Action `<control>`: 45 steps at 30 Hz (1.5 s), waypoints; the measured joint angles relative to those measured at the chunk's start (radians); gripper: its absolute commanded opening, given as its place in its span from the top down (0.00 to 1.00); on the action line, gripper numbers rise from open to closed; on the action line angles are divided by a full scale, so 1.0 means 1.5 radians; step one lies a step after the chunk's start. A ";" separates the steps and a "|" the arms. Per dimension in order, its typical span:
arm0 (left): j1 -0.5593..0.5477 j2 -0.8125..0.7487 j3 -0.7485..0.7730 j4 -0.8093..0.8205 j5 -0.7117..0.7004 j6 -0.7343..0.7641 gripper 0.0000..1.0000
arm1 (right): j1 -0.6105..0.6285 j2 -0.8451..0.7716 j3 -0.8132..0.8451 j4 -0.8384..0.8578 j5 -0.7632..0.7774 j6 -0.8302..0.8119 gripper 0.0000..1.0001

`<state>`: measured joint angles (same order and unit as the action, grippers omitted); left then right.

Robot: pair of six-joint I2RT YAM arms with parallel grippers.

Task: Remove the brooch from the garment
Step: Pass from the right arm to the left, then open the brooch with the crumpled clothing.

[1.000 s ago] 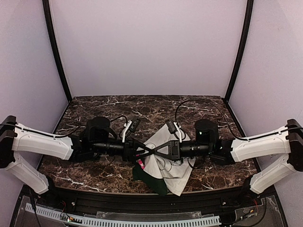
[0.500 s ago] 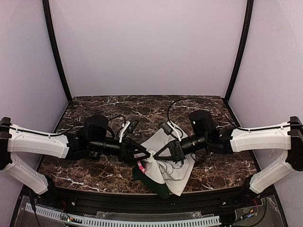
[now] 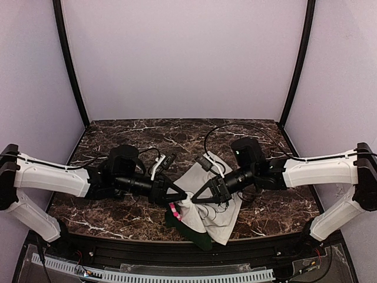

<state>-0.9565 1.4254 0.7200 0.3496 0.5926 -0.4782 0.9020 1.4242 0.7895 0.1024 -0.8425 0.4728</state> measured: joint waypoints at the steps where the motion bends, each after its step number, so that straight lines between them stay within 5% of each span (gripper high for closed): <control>1: 0.000 0.004 0.000 0.001 0.003 -0.001 0.64 | -0.001 0.000 0.000 0.000 0.000 -0.001 1.00; 4: 0.000 0.012 0.000 0.001 0.013 -0.002 0.70 | -0.003 0.000 0.000 0.000 -0.003 -0.004 1.00; 9: 0.000 0.013 0.003 0.006 0.023 -0.005 0.96 | -0.007 0.000 0.000 -0.001 -0.004 -0.007 1.00; 13: 0.000 0.013 0.004 0.016 0.034 -0.017 0.99 | -0.009 0.000 0.000 -0.001 -0.004 -0.012 0.99; 20: 0.000 0.013 -0.024 0.076 0.034 -0.058 0.99 | -0.009 -0.010 -0.024 0.048 0.002 0.020 0.62; 25: 0.000 0.012 -0.037 0.099 0.027 -0.078 0.99 | -0.009 -0.014 -0.047 0.090 0.000 0.052 0.53; 31: 0.001 0.012 -0.037 0.131 0.023 -0.096 0.99 | -0.008 -0.014 -0.054 0.129 -0.002 0.073 0.57; 45: 0.001 0.011 -0.044 0.151 0.023 -0.109 0.99 | -0.005 0.011 -0.060 0.200 -0.007 0.110 0.90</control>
<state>-0.9554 1.4414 0.6544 0.5766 0.6270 -0.6411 0.8948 1.4410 0.6998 0.4019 -0.8524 0.6376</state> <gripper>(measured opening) 0.043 0.144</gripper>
